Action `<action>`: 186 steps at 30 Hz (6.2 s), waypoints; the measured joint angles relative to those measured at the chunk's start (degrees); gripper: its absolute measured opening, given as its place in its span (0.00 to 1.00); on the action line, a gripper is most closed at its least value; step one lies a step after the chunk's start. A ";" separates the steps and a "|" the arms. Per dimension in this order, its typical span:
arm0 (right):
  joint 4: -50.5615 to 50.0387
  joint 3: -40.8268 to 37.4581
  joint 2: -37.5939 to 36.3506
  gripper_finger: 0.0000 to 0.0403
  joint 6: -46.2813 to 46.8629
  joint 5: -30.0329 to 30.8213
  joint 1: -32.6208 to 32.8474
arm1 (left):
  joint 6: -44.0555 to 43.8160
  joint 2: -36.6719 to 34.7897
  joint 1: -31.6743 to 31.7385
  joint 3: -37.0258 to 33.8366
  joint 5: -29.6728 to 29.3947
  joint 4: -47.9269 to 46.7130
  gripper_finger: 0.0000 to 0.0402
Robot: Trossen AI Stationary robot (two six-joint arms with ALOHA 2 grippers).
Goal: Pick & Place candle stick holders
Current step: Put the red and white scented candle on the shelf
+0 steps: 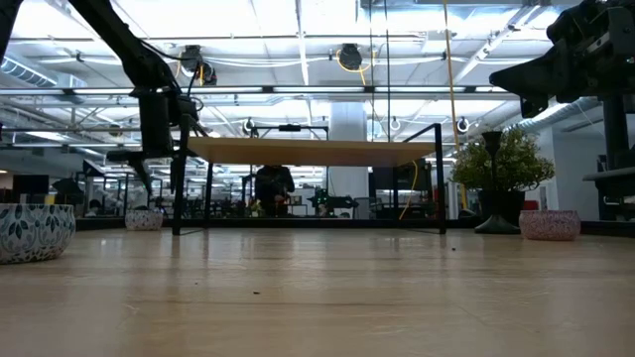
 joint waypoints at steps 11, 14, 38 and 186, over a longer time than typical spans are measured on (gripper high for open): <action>0.00 0.00 0.00 0.00 0.00 0.00 0.00 | -2.27 0.00 -1.93 -1.91 0.31 -1.75 0.50; -0.02 0.00 0.02 0.00 0.00 0.00 0.00 | -3.32 0.00 -2.29 -1.99 -0.24 -2.13 0.50; -0.04 0.00 0.00 0.00 -0.26 0.00 0.00 | -15.15 0.04 -8.76 -5.89 0.70 -2.14 0.50; 0.03 -0.02 0.01 0.00 -2.99 0.22 -0.01 | -10.08 -0.55 -35.30 25.89 0.71 -5.65 0.00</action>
